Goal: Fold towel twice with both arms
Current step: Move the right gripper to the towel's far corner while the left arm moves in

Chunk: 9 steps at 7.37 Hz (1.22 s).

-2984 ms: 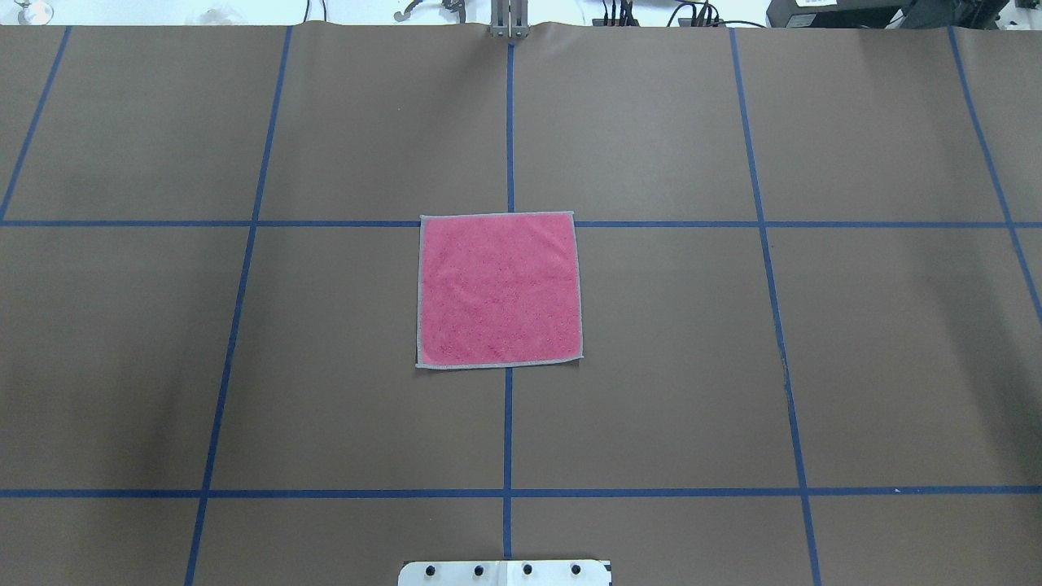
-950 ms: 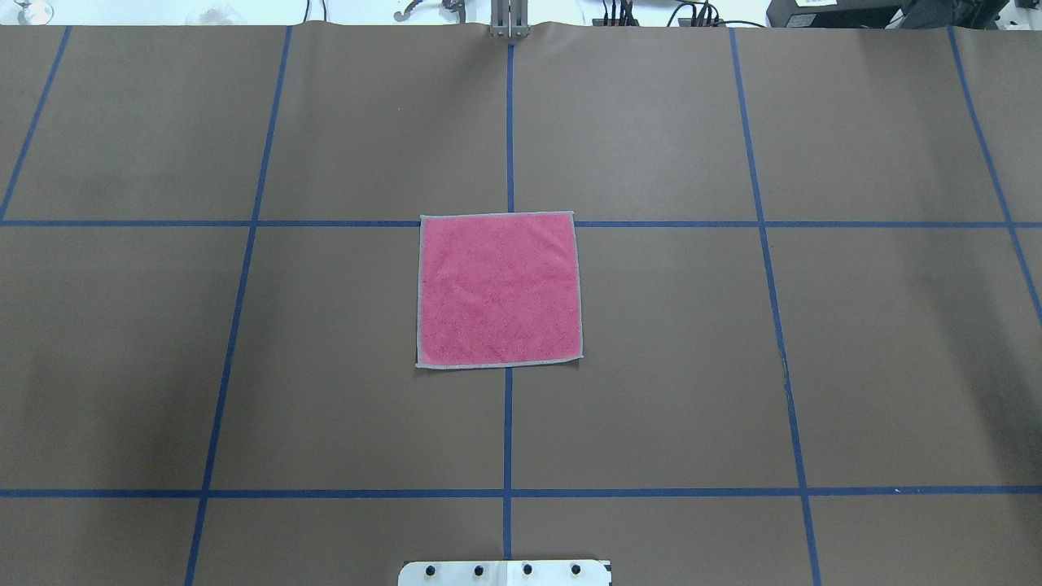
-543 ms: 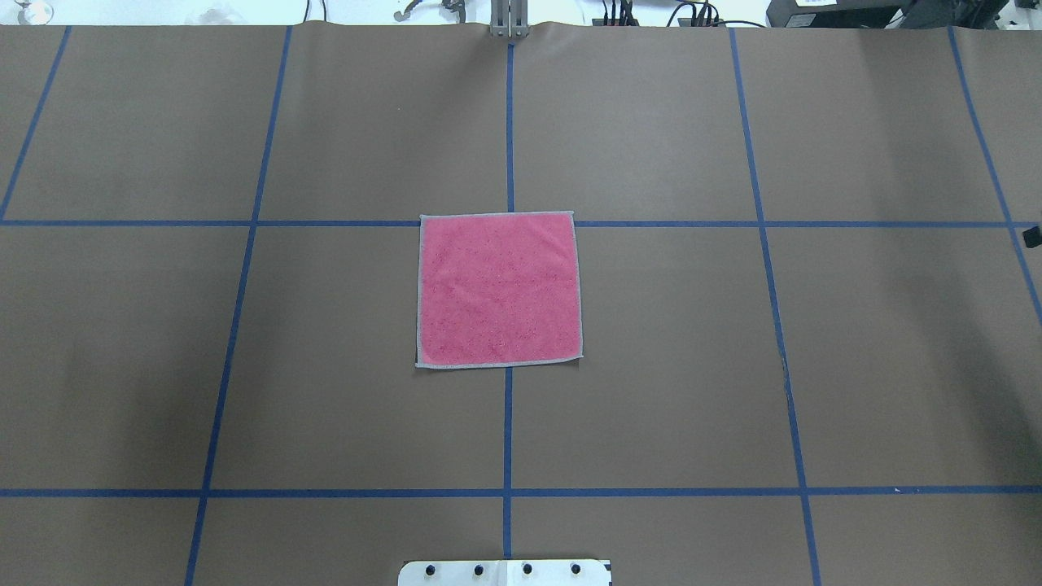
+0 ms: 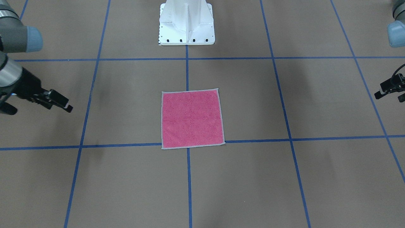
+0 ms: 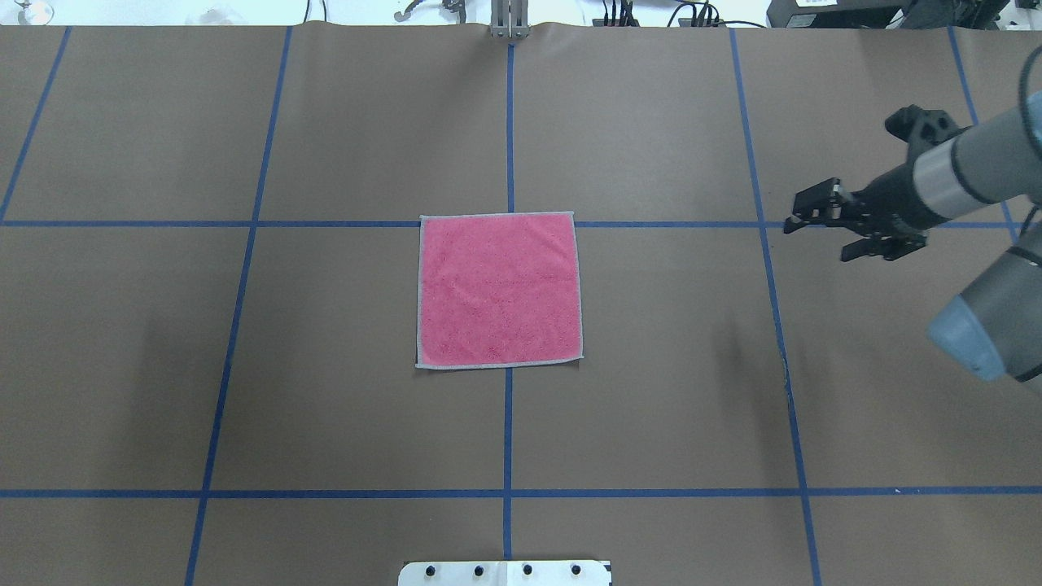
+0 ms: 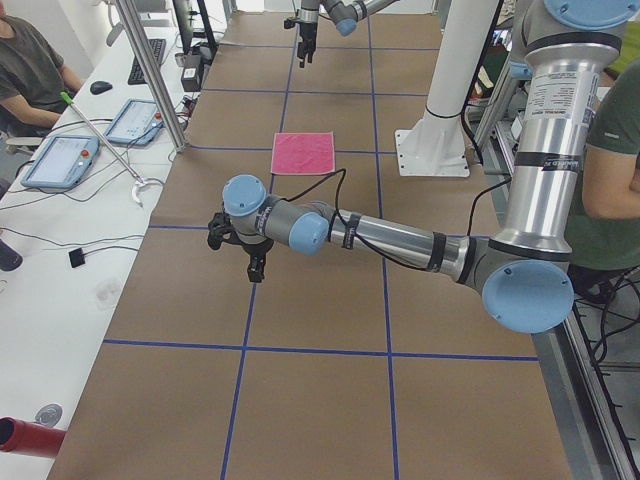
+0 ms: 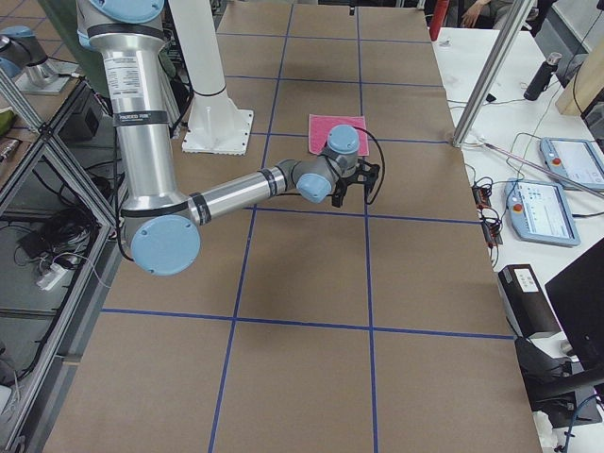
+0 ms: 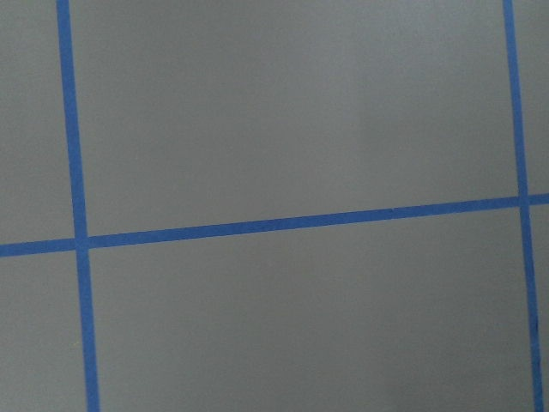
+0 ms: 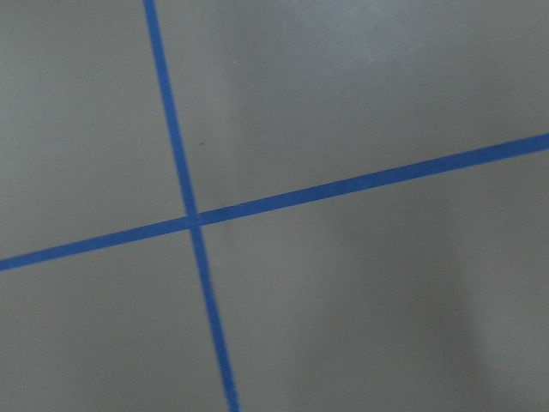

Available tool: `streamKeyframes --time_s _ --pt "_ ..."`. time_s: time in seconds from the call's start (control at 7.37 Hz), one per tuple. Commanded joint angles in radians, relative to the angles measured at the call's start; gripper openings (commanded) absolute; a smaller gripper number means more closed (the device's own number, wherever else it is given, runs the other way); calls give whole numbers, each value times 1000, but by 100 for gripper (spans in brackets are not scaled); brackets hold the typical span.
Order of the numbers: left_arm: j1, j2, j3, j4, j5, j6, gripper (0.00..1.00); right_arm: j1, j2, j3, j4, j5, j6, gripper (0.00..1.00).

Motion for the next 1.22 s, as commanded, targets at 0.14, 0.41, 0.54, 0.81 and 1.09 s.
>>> streamKeyframes --time_s 0.14,0.41,0.54,0.81,1.09 --pt "150 -112 9 -119 13 -329 100 -243 158 19 -5 -236 394 97" --pt "168 -132 10 -119 1 -479 99 -347 235 13 -61 -352 518 96" --pt "198 -155 11 -119 2 -532 99 -385 291 9 -151 -383 557 95" --pt "227 -163 11 -121 5 -575 99 -453 327 -14 -180 -498 615 89" --pt "241 -172 13 -121 10 -597 100 -475 345 -44 -178 -510 665 88"
